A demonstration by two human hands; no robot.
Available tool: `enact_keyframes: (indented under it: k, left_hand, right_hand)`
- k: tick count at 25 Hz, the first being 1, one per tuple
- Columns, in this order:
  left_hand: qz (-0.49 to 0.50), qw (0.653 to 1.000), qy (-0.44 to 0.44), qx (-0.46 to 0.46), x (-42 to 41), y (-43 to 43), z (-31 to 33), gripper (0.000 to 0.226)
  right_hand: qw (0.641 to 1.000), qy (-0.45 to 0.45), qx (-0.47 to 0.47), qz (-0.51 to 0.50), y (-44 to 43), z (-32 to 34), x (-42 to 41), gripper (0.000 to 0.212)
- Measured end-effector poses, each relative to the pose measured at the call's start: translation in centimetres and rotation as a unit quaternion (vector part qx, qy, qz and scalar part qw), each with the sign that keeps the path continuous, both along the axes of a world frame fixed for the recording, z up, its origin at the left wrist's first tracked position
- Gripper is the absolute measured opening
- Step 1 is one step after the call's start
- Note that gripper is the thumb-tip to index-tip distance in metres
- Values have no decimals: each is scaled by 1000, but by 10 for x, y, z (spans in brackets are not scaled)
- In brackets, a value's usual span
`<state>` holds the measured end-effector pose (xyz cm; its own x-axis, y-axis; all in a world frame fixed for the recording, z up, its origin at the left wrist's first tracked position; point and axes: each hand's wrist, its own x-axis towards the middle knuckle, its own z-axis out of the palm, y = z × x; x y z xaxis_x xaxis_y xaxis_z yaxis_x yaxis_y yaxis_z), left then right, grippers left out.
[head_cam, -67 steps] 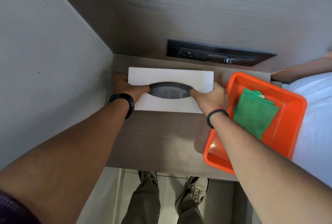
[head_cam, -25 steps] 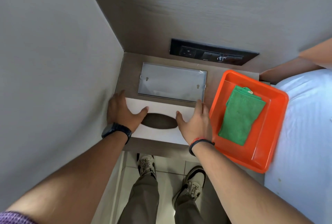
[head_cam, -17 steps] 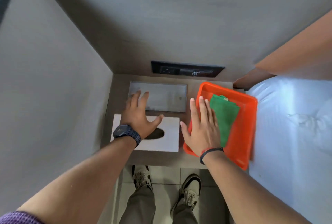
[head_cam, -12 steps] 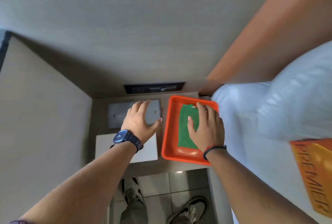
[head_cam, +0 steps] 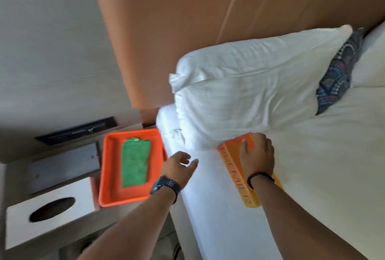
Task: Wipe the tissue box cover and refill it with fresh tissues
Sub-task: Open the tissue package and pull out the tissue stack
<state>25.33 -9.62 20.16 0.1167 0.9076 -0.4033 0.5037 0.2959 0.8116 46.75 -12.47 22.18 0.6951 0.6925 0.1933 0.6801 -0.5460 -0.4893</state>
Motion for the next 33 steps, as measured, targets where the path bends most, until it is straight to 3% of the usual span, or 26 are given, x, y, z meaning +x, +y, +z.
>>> enact_keyframes:
  k: [3,5,9,13,17,22,24,28,33]
  left_hand:
    - [42,989,-45,-131,72,-21,-18,51]
    - [48,976,-69,-202,111,-25,-29,76]
    - [129,941,-178,-256,156,-21,-44,100]
    - [156,928,-234,-246,159,-9,-47,98]
    - [106,966,-220,-85,123,10,-1,86]
    - [0,959,-203,197,37,61,143,74]
    - [-56,933,-171,313,0,78,223,76]
    - [-92,846,-110,513,-68,93,372,79]
    - [-67,750,-54,655,-156,71,507,76]
  right_hand:
    - [984,69,-161,-10,-20,-18,65,53]
    - [968,130,-214,-2,-23,-31,91,64]
    - [931,265,-247,54,-19,-51,99,68]
    - [948,213,-223,84,-24,-53,86,59]
    - [977,158,-61,133,-19,-12,62,42]
    - [946,148,169,233,26,104,6,63]
    - [922,143,234,273,48,174,-22,69]
    - [859,110,360,348,80,317,-76,81]
    - [752,12,486,445,84,466,-151,83]
